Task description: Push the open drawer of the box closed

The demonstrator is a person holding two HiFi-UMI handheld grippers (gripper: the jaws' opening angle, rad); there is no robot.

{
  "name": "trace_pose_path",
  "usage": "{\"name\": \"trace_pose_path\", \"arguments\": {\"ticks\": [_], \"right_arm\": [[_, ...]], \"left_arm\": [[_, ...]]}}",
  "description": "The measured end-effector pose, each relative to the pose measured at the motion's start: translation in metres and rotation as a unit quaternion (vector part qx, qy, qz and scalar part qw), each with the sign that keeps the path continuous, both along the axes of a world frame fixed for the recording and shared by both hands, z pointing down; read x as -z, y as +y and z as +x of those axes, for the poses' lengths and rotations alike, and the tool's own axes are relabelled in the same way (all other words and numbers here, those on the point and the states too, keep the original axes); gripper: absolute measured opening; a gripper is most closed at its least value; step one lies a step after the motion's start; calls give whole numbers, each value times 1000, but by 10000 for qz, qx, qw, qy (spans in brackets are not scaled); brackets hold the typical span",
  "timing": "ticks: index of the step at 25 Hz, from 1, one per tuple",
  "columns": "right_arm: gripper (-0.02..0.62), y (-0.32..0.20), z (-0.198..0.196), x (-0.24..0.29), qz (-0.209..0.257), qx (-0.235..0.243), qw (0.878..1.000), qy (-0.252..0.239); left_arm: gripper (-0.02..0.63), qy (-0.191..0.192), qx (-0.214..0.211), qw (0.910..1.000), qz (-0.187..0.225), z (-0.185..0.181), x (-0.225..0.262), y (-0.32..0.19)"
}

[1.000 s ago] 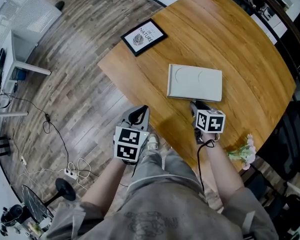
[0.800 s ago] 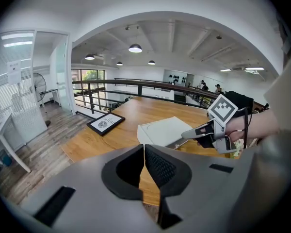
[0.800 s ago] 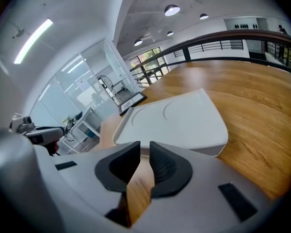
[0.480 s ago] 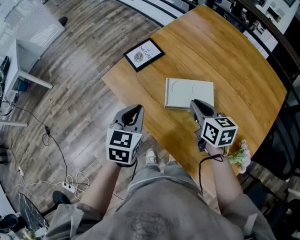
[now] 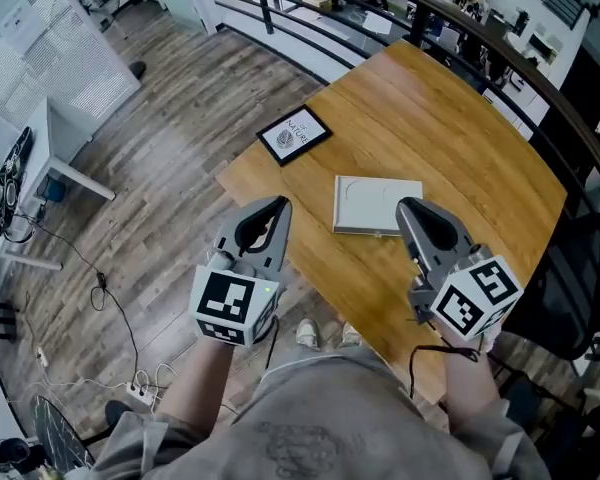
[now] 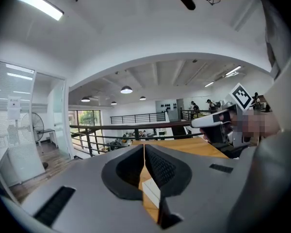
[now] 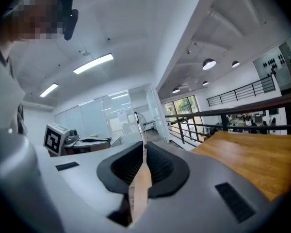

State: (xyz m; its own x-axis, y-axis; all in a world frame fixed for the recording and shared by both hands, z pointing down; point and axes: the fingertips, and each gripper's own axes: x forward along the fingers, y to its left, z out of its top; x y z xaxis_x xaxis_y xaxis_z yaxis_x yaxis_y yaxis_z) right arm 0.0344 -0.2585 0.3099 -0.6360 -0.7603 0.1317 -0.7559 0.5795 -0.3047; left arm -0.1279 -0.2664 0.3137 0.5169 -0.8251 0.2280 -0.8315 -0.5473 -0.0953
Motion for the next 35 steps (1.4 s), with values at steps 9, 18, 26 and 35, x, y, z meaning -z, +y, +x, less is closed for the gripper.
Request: {"name": "trace_pose_path", "arguments": {"ticks": [9, 18, 26, 35], "right_arm": [[46, 48, 8, 80, 1047, -83, 9940, 309], [40, 65, 16, 67, 1053, -110, 9915, 752], [40, 75, 3, 23, 617, 54, 9941, 891], [40, 75, 2, 2, 309, 15, 9956, 884]], "left_arm": [[23, 130, -167, 9973, 699, 5, 61, 29], [23, 42, -186, 9981, 592, 5, 55, 44], [23, -15, -126, 9993, 364, 2, 19, 54], [23, -31, 18, 9995, 300, -8, 6, 60]]}}
